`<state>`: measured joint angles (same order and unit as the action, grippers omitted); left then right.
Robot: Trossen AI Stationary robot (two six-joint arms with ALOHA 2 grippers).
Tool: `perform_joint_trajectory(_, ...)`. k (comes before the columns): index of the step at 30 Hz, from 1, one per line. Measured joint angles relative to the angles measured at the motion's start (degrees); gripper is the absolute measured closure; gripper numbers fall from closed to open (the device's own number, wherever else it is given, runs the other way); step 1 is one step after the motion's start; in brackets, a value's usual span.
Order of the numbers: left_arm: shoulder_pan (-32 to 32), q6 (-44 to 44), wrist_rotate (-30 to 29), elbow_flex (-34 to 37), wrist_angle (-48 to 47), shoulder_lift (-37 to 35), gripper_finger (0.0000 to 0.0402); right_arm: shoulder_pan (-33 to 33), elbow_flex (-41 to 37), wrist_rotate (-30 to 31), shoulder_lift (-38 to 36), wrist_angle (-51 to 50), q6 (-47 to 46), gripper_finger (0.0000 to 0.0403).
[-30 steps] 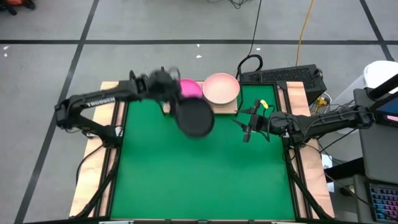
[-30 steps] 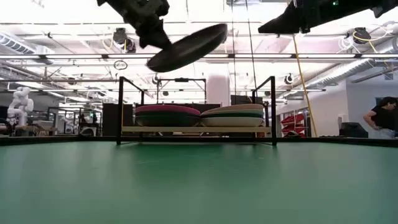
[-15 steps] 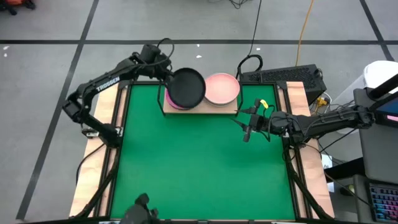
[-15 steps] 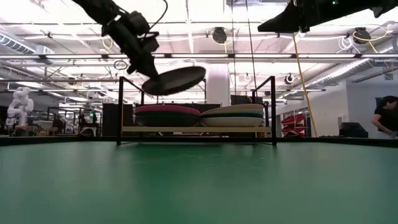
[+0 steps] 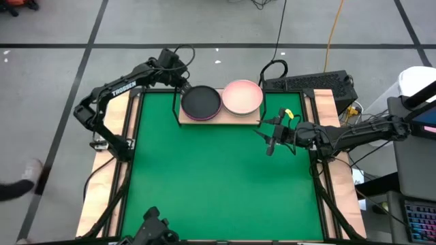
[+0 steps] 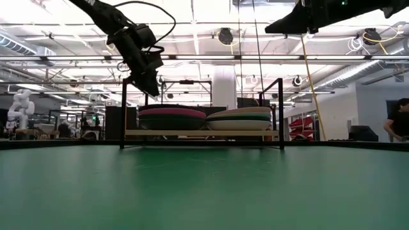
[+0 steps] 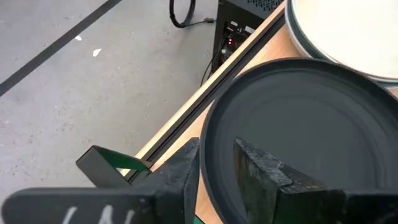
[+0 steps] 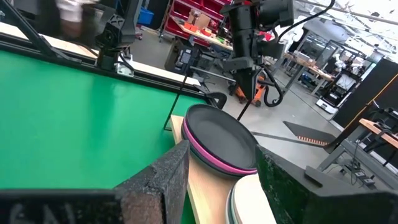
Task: Place and stack plates onto a shelf
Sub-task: Stack the black plate on top of the pink plate, then return to Home Position
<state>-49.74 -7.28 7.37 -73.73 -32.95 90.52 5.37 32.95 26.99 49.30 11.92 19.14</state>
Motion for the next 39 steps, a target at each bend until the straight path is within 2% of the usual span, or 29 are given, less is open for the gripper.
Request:
perform_joint_trajectory(8, 1.3, -2.0, 0.2, -1.8, -0.3, -5.4, 0.0264, 0.0, 0.0, 0.0, 0.0, -0.2, 0.0, 0.0238)
perform_joint_trajectory(11, 2.5, -3.6, 3.9, -2.2, 1.0, -10.5, 0.0262, 0.1, 0.0, 0.0, -0.7, -2.3, 1.1, 0.0238)
perform_joint_trajectory(15, 5.9, -5.6, 5.7, -1.1, 4.4, -18.4, 0.0262, 0.7, 0.0, -0.3, -7.3, -6.3, -0.7, 0.0238)
perform_joint_trajectory(18, 8.8, -5.1, 5.8, 1.0, 8.0, -24.6, 0.0262, 0.7, 0.0, -5.0, -13.4, -7.9, -3.5, 0.0238)
perform_joint_trajectory(23, 15.7, -4.1, 5.9, 8.9, 16.3, -35.0, 0.0276, 0.8, 0.1, -13.5, -20.1, -11.8, -6.0, 0.0239)
perform_joint_trajectory(29, 21.3, 1.0, 5.4, 23.1, 28.6, -47.7, 0.0301, 0.7, 0.0, -13.8, -23.7, -16.4, -6.6, 0.0239)
perform_joint_trajectory(34, 24.6, 4.0, 2.2, 33.9, 34.1, -57.0, 0.0308, 0.7, -2.2, -13.8, -25.8, -16.6, -7.2, 0.0239)
perform_joint_trajectory(39, 26.2, 4.8, 2.0, 41.7, 37.4, -65.4, 0.0309, 0.0, -4.7, -13.6, -30.9, -17.0, -6.5, 0.0239)
